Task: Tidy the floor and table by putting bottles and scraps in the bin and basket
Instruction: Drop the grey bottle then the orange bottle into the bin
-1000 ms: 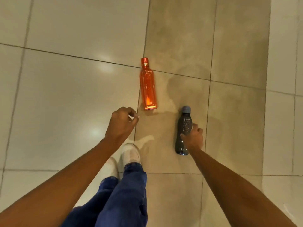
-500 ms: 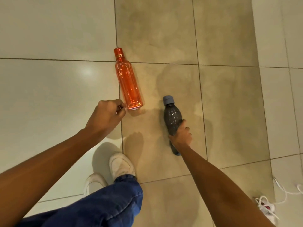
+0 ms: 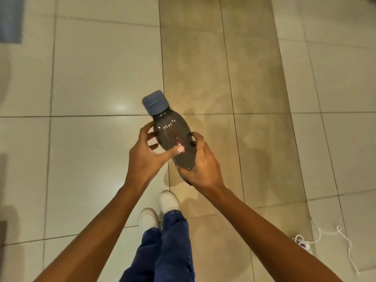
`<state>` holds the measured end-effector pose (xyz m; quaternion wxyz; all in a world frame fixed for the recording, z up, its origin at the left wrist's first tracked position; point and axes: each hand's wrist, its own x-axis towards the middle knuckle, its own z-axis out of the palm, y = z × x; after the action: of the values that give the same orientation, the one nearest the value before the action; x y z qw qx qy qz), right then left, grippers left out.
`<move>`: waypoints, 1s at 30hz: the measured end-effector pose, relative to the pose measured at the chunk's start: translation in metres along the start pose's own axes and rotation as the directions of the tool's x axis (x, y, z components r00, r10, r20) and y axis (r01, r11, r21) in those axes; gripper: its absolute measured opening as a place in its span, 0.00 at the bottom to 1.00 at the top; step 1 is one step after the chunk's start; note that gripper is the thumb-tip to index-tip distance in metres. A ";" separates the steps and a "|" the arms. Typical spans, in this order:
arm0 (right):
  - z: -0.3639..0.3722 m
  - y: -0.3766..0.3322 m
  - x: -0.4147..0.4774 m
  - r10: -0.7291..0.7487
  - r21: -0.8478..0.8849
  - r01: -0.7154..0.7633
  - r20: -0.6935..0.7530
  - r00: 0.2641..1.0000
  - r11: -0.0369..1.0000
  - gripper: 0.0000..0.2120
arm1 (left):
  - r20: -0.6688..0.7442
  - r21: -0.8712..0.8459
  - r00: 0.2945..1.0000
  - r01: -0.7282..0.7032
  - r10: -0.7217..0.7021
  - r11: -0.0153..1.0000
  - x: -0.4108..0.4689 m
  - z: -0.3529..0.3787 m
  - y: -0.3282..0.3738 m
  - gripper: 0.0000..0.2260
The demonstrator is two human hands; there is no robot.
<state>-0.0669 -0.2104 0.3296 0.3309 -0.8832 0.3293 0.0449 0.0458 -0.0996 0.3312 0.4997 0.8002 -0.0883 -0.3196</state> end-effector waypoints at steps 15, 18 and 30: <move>-0.155 -0.275 -0.016 -0.607 0.339 0.565 0.021 0.795 0.752 0.21 | -0.527 0.351 0.811 -0.062 0.252 0.934 -0.124 -0.179 0.119 0.46; -0.151 -0.325 -0.035 -0.740 0.269 0.697 0.110 0.664 0.665 0.23 | -0.594 0.409 0.765 0.021 0.248 0.912 -0.154 -0.206 0.118 0.49; -0.018 -0.431 -0.171 -0.885 0.301 0.862 0.362 0.293 0.409 0.19 | -0.817 0.181 0.575 0.184 0.043 0.966 -0.311 -0.300 0.017 0.54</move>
<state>0.0606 0.1160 0.6332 0.3909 -0.8700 -0.2940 0.0616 -0.0140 0.2581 0.5661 0.3676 0.9155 0.1443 0.0774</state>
